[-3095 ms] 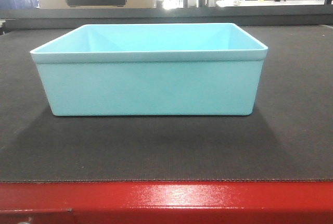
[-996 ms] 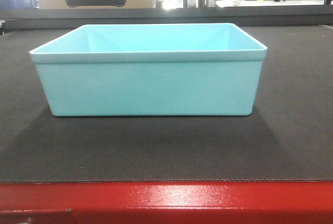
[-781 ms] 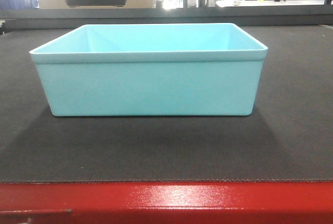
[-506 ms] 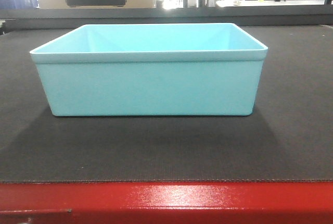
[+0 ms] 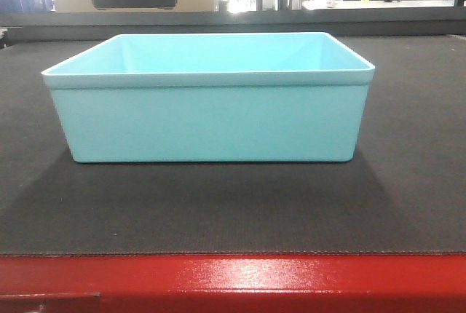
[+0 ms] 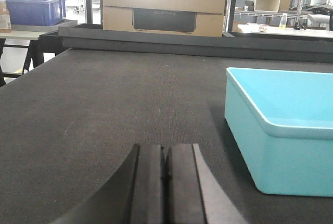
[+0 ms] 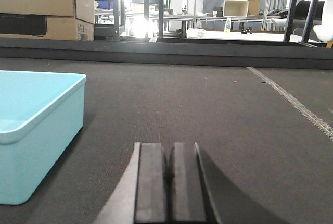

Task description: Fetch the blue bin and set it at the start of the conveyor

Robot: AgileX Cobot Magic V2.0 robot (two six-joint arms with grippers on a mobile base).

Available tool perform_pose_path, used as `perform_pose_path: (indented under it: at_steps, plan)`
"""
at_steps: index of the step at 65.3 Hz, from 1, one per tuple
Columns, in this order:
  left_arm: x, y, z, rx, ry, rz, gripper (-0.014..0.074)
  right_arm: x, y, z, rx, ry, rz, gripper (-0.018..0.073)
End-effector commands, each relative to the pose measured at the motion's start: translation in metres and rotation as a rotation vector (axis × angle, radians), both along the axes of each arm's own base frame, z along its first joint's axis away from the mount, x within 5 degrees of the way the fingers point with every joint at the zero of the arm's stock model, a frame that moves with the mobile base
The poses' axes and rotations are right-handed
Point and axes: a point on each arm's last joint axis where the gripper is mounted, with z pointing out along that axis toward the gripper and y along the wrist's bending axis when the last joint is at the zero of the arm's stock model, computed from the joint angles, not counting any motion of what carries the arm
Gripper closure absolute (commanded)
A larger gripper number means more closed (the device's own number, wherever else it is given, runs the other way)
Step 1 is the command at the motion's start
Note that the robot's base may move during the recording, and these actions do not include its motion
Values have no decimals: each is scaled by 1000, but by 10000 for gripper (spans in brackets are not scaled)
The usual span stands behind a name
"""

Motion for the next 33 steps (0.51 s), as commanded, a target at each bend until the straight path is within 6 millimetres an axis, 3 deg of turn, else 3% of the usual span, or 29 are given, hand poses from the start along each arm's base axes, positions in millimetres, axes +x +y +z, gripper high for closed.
perform_pose_path:
  at_steps: [1, 33]
  plan:
    - [-1, 0, 3, 6, -27, 6, 707, -1, 0, 3, -6, -38, -8, 721]
    - [-1, 0, 3, 6, -27, 6, 707, -1, 0, 3, -6, -38, -8, 721]
